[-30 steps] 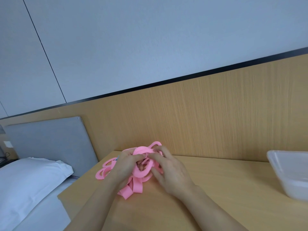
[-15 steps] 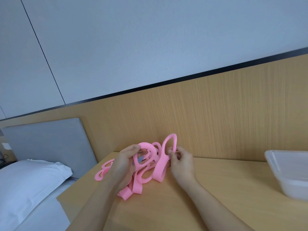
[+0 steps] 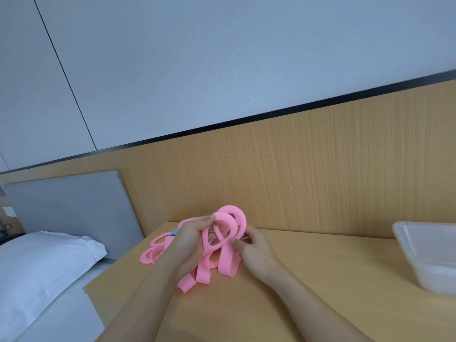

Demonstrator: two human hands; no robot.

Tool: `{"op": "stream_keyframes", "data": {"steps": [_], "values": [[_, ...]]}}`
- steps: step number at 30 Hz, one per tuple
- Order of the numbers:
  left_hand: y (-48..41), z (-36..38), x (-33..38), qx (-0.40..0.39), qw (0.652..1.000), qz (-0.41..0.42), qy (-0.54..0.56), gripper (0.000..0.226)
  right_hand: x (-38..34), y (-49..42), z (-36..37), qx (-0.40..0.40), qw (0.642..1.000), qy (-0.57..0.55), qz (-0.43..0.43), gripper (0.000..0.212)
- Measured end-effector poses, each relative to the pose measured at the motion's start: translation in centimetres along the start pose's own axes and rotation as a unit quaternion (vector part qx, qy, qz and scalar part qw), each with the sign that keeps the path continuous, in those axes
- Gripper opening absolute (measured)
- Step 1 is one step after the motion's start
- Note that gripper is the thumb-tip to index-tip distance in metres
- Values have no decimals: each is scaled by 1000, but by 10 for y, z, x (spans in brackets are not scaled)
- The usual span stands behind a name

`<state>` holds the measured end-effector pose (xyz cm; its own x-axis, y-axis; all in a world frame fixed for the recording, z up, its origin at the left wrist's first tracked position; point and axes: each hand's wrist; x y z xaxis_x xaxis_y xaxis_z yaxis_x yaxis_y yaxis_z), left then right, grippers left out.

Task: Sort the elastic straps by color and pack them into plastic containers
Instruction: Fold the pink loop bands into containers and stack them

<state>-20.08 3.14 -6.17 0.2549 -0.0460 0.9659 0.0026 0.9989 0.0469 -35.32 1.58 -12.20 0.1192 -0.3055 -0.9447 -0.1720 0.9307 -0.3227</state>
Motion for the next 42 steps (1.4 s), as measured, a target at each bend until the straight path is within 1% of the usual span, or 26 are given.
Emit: {"op": "stream_keyframes", "data": {"steps": [2,4,6,9,10,13,14,17,20,22,23,24,26,27,29,31,34,35,36,37,38,40,41,42], "values": [[-1,0,-2,1,999,-1,-34,29,1,0,3,18,1000,6,0,12],[-3,0,-5,-10,996,10,-88,25,4,-2,3,59,996,62,-15,5],[-7,-2,-7,-18,990,27,-134,24,9,-4,3,83,989,119,-28,7],[-13,-6,-5,-26,983,42,-176,22,14,-7,2,76,986,144,-21,10],[-17,-7,-3,-6,984,51,-172,21,16,-7,1,72,986,152,-18,11],[-35,-12,4,95,985,73,-126,17,21,-7,-4,62,982,181,-14,14],[-41,-12,7,114,983,75,-127,18,22,-7,-4,58,981,186,-15,13],[-56,-11,12,125,968,80,-200,21,25,-7,-5,64,977,201,-25,12],[-72,-5,14,109,939,109,-308,26,28,-8,-5,86,974,208,-15,5],[-84,-1,13,81,897,149,-407,31,29,-9,-5,92,975,203,-7,5],[-89,0,12,62,867,168,-465,35,30,-9,-5,93,975,201,-5,6],[-95,1,12,38,829,182,-528,39,30,-9,-5,92,976,199,-2,7],[-106,3,11,-21,731,201,-651,44,31,-9,-5,88,976,199,-2,14],[-111,5,11,-50,684,200,-700,43,32,-9,-5,86,976,200,-2,19],[-119,8,13,-97,606,187,-767,39,33,-9,-5,83,976,199,-5,25],[-125,11,13,-119,549,190,-805,28,32,-10,-5,86,977,194,-6,25],[-133,13,13,-109,493,221,-834,13,31,-10,-6,93,980,174,-5,23],[-136,11,12,-98,487,234,-836,10,31,-10,-6,95,980,173,-4,24],[-138,8,12,-81,496,242,-830,6,31,-10,-6,98,980,174,-2,25],[-141,5,13,-67,518,248,-816,3,32,-12,-7,102,979,175,-1,25],[-143,1,14,-55,548,252,-796,6,34,-13,-7,105,979,176,1,23],[-142,-6,19,-34,605,249,-755,21,35,-15,-7,108,979,174,8,18],[-140,-9,23,-24,642,234,-730,29,35,-16,-6,107,980,170,12,16],[-136,-10,29,-13,687,207,-696,35,34,-16,-6,107,981,164,16,15]]}}
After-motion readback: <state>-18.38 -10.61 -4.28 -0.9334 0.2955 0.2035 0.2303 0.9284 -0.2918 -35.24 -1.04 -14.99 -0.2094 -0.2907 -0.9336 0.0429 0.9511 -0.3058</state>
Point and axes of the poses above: each hand's wrist, its own y-axis away from the middle knuckle, its own z-axis out of the palm, x = y × z, and after that the axes turned 2 degrees about x, right-handed
